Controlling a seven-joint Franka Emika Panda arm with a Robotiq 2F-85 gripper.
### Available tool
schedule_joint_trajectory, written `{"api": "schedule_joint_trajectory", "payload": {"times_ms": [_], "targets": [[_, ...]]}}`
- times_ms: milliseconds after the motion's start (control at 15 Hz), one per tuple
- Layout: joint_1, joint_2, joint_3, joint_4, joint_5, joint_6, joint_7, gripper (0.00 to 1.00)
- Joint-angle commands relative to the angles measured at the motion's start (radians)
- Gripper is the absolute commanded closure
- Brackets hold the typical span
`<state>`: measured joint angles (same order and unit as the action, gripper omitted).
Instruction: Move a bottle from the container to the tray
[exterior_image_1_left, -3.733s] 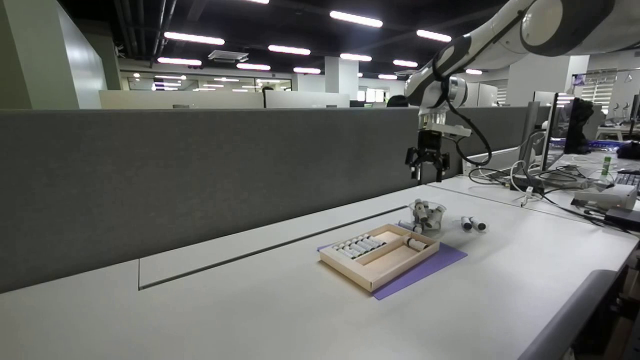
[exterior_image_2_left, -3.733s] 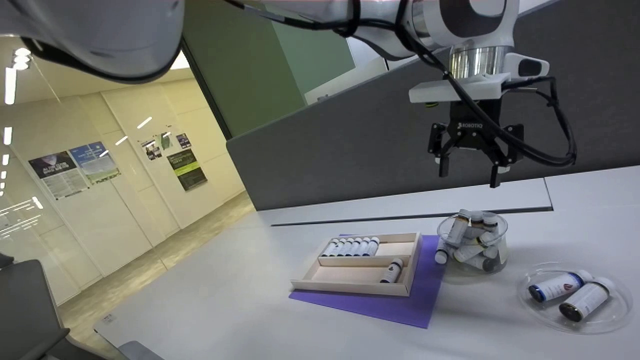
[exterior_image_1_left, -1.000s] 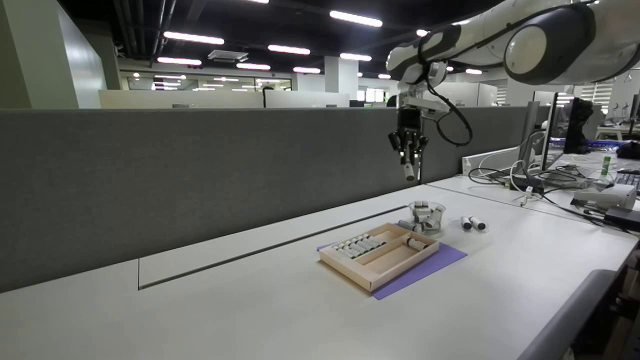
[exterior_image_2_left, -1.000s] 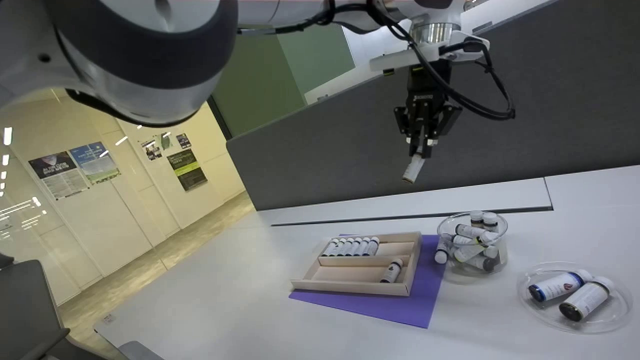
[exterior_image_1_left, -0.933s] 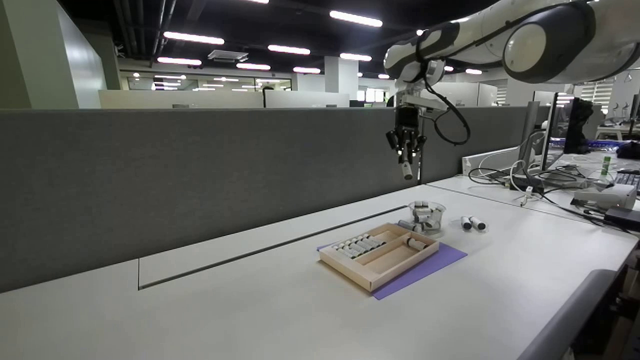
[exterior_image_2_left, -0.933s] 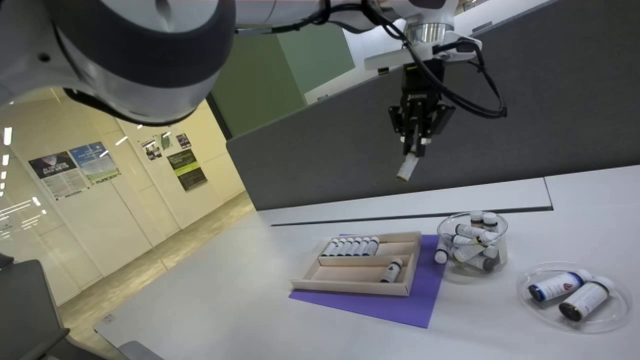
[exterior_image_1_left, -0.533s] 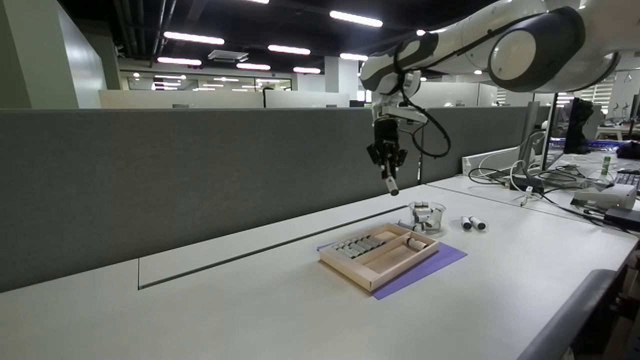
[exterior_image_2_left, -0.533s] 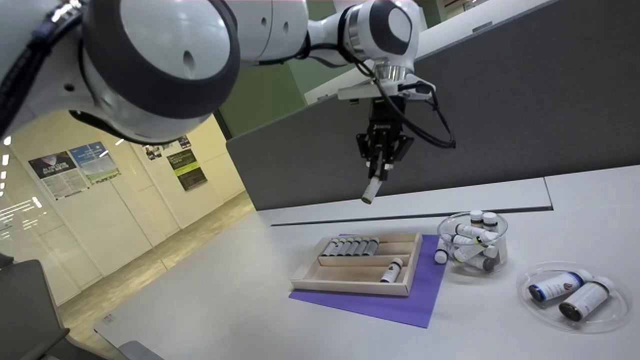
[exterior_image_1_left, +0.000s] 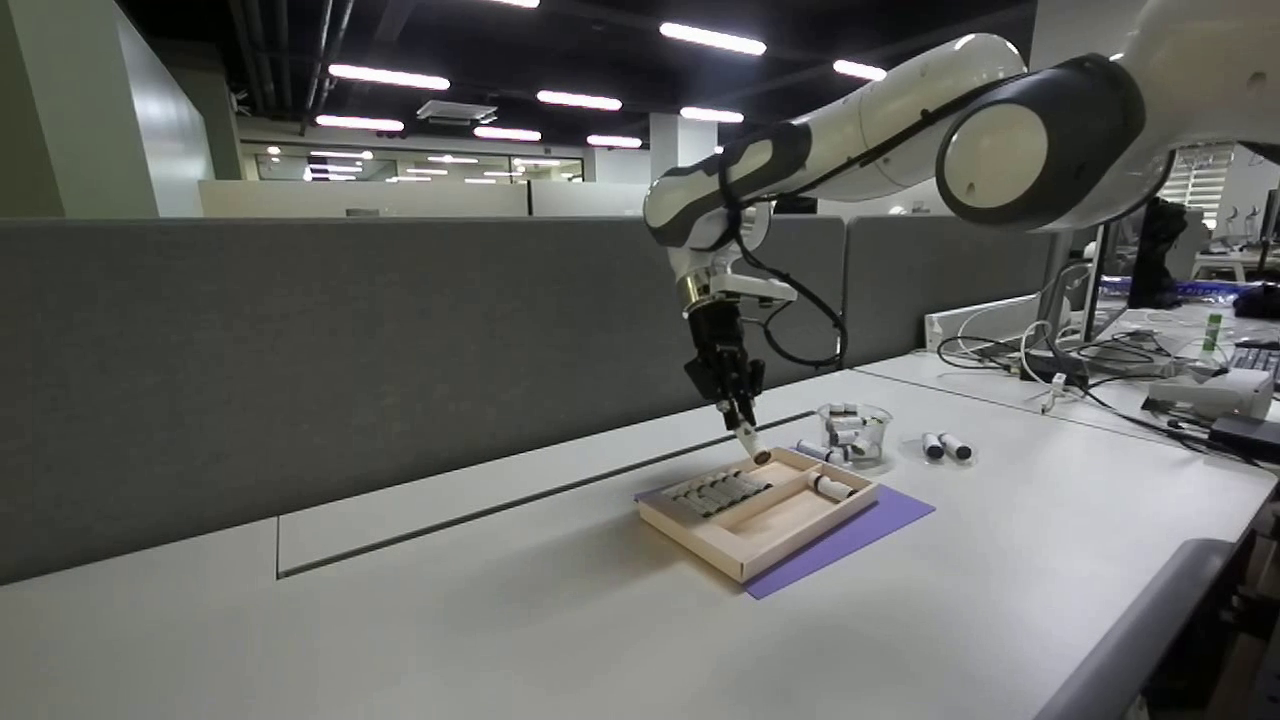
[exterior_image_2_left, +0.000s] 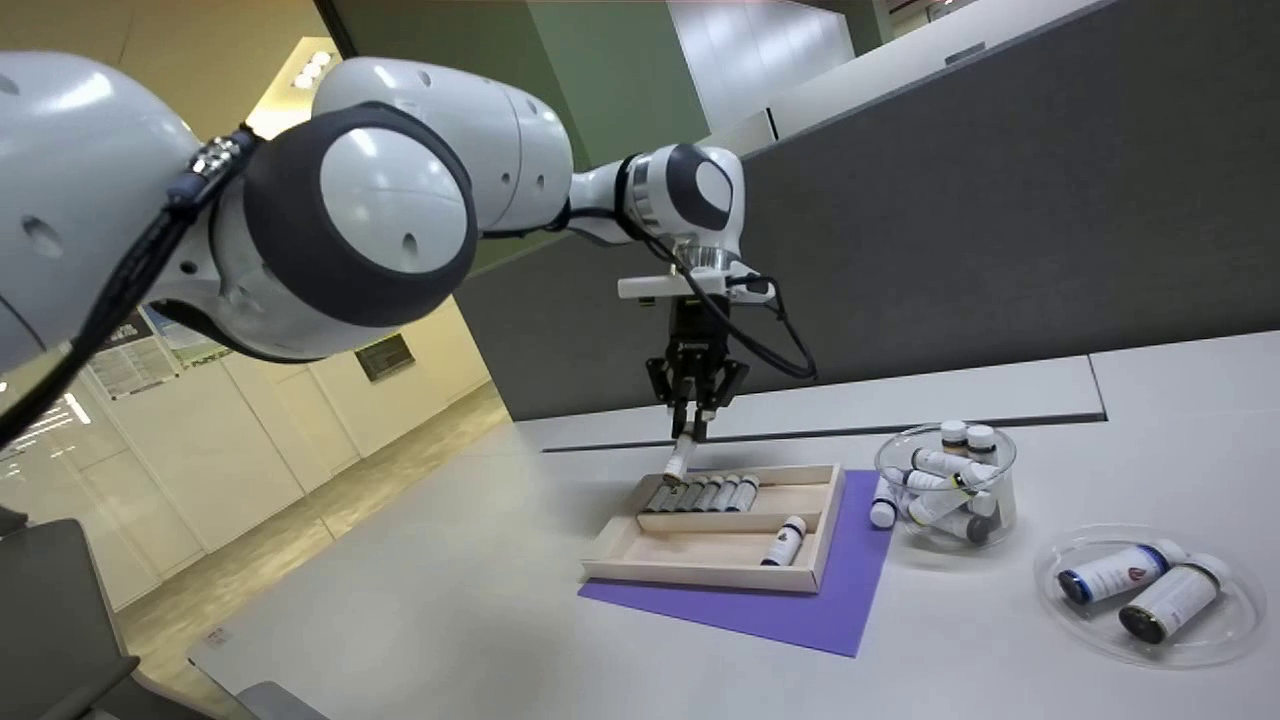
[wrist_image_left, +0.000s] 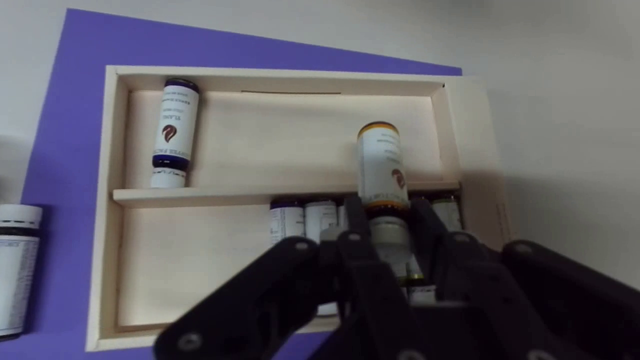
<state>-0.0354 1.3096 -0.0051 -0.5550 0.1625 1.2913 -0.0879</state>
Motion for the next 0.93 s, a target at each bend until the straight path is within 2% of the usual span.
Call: {"api": "schedule_joint_trajectory", "payload": {"times_ms": [0, 867], "targets": [[0.04, 0.017, -0.008, 0.007, -0.036, -0.04, -0.035, 0.95], [0.118, 0.076, -0.016, -0.009, -0.126, -0.072, -0.132, 0.95]]}}
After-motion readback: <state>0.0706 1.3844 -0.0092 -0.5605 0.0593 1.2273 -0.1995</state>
